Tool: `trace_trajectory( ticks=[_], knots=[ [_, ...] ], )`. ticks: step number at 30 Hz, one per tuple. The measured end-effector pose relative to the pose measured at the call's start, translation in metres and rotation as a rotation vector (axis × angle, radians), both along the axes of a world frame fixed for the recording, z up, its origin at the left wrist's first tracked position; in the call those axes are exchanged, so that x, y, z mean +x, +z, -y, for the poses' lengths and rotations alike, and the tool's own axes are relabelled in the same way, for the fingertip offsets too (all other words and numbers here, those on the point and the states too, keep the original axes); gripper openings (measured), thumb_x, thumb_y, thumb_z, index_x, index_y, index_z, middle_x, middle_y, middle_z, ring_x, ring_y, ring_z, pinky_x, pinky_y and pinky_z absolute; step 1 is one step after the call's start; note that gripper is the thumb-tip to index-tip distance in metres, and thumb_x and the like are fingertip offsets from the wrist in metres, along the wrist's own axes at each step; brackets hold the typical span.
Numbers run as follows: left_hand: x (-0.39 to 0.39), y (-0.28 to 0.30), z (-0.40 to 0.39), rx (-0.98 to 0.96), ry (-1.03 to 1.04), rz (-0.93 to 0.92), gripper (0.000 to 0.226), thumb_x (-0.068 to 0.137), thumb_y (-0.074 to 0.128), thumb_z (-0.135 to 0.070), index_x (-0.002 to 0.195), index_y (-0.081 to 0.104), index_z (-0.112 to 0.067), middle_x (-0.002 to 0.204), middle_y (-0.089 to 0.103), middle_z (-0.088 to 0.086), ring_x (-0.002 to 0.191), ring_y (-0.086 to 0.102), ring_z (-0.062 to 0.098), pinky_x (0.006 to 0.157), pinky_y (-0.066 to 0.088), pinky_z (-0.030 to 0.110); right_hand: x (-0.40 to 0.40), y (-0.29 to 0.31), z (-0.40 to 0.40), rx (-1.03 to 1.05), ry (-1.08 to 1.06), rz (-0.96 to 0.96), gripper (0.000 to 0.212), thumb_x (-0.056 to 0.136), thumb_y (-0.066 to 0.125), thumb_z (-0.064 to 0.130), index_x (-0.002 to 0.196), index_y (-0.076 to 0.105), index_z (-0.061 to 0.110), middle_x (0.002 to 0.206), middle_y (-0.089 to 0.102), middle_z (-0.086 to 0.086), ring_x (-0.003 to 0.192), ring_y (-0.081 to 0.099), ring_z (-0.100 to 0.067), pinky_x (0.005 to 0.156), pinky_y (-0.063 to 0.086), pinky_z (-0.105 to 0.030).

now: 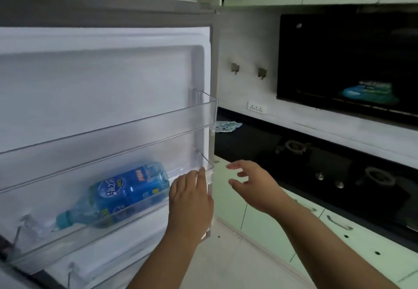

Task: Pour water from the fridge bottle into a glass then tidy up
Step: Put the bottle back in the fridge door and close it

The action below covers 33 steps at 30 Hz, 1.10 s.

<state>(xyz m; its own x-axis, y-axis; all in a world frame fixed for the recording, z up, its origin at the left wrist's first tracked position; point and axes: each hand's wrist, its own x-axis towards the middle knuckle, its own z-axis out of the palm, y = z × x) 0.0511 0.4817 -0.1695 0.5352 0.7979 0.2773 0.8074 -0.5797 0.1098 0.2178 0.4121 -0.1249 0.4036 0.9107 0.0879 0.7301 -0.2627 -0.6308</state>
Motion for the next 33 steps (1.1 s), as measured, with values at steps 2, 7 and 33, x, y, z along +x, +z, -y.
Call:
trace_trajectory(
  ticks=[2, 7, 33],
  knots=[
    [-0.003, 0.002, 0.002, -0.015, -0.026, -0.005, 0.07, 0.107, 0.032, -0.057, 0.165, 0.012, -0.024, 0.17, 0.026, 0.001, 0.156, 0.025, 0.023, 0.128, 0.02, 0.038, 0.005, 0.004, 0.004, -0.012, -0.009, -0.001, 0.038, 0.097, 0.066, 0.039, 0.134, 0.058, 0.04, 0.142, 0.053, 0.017, 0.117, 0.057, -0.004, 0.097, 0.052, -0.027],
    [-0.009, 0.007, 0.015, -0.038, -0.042, 0.018, 0.065, 0.109, 0.031, -0.054, 0.165, 0.012, -0.026, 0.172, 0.021, -0.001, 0.159, 0.02, 0.022, 0.129, 0.013, 0.037, 0.016, 0.018, 0.004, 0.025, 0.035, -0.044, 0.048, 0.096, 0.067, 0.044, 0.141, 0.053, 0.033, 0.143, 0.055, 0.013, 0.12, 0.058, -0.006, 0.098, 0.049, -0.026],
    [-0.064, -0.017, 0.259, -0.113, 0.664, 0.485, 0.082, 0.099, 0.065, -0.023, 0.164, 0.017, -0.034, 0.173, 0.008, -0.012, 0.161, 0.006, 0.012, 0.129, 0.02, 0.039, 0.011, 0.071, 0.11, 0.307, 0.691, -0.254, 0.073, 0.083, 0.074, 0.06, 0.143, 0.039, 0.037, 0.139, 0.058, 0.015, 0.125, 0.059, -0.008, 0.105, 0.053, -0.039]
  ],
)
